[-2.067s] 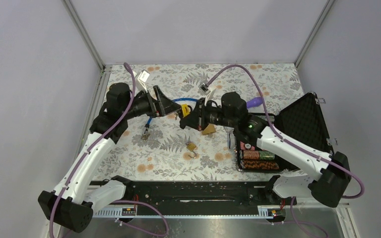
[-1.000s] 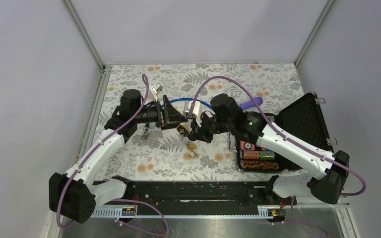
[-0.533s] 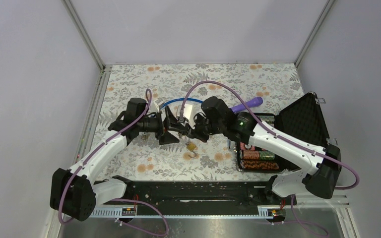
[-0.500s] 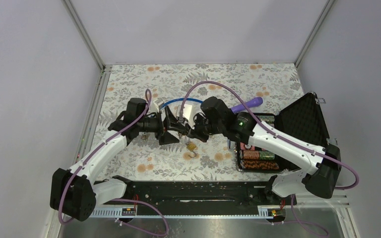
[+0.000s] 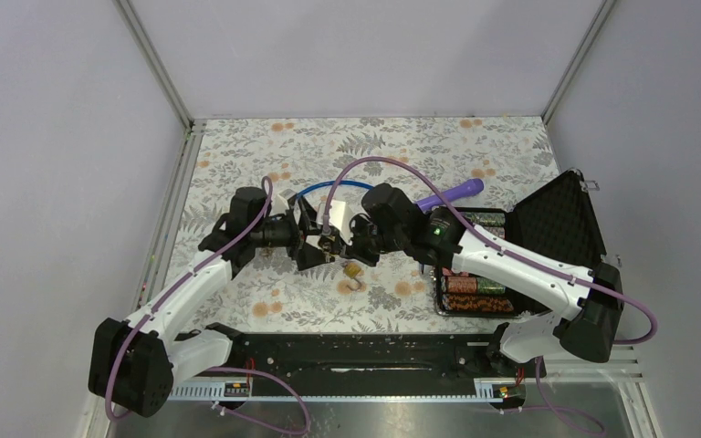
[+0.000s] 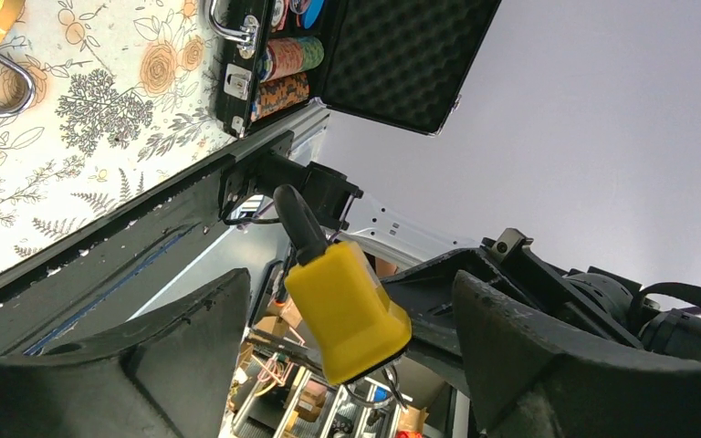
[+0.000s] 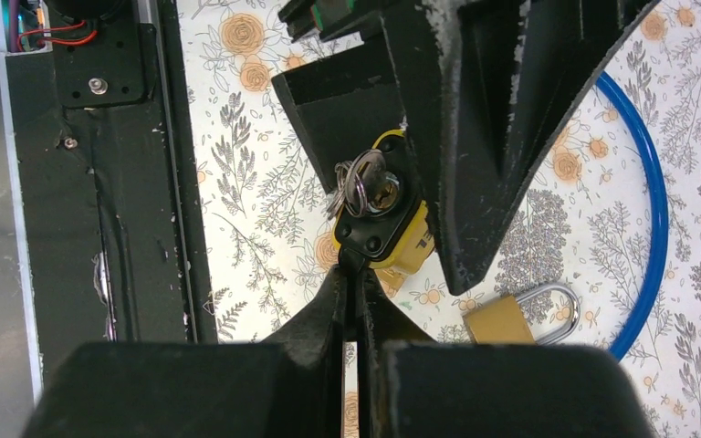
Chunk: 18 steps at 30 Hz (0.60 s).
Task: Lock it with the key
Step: Lock the lock.
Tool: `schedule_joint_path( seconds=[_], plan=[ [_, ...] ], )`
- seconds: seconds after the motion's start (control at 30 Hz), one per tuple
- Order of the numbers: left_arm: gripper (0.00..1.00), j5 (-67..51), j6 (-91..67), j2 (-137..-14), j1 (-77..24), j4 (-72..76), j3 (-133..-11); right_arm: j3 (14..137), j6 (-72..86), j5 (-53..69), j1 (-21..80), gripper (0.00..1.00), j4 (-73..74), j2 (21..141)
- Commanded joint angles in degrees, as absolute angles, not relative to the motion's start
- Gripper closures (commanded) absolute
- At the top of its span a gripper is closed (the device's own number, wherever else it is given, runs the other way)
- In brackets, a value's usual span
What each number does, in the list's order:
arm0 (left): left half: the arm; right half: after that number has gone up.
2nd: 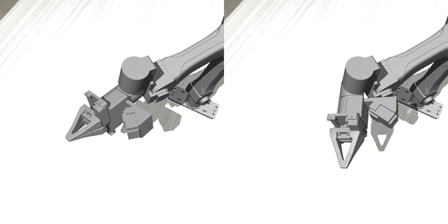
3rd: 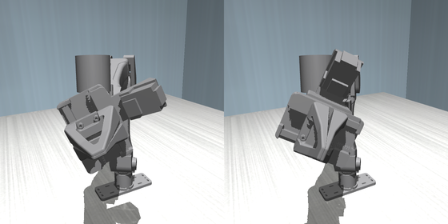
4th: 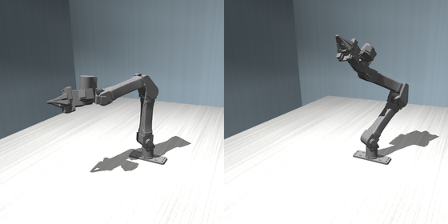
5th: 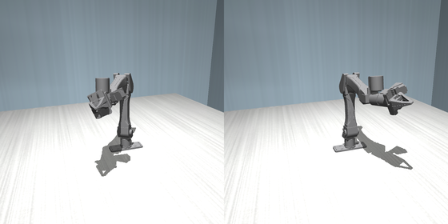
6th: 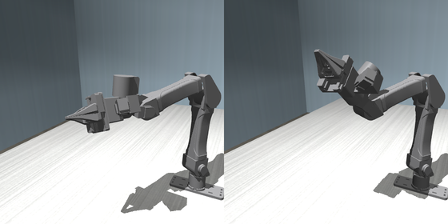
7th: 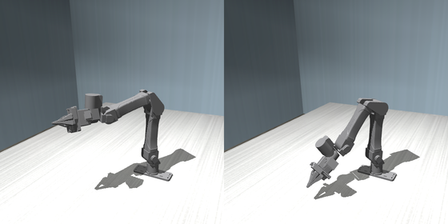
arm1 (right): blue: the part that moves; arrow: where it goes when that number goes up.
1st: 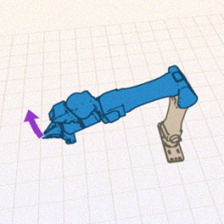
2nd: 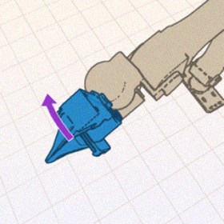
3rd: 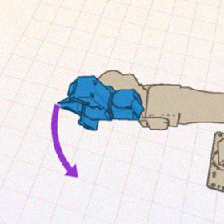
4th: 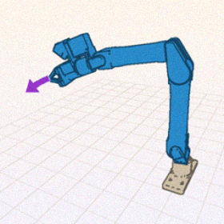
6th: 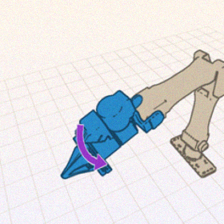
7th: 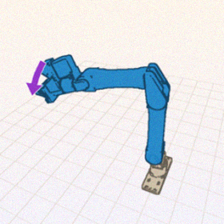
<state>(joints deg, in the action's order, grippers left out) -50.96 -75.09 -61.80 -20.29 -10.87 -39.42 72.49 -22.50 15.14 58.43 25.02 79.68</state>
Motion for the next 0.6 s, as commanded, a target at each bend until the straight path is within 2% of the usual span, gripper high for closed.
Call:
schedule_joint_path(
  seconds=[0.0,0.33,0.57],
  plan=[
    [0.25,-50.1,-79.5,-61.0,-20.4,-6.2,-38.3,75.0,-24.2,17.1,59.5,1.00,20.7,79.2],
    [0.55,-51.2,-80.3,-61.4,-20.5,-4.2,-38.0,74.4,-24.9,17.4,59.7,1.00,20.7,79.1],
    [0.83,-53.1,-81.1,-61.6,-20.5,-1.1,-38.1,74.2,-24.9,16.6,59.7,1.00,20.7,79.4]
  ],
)
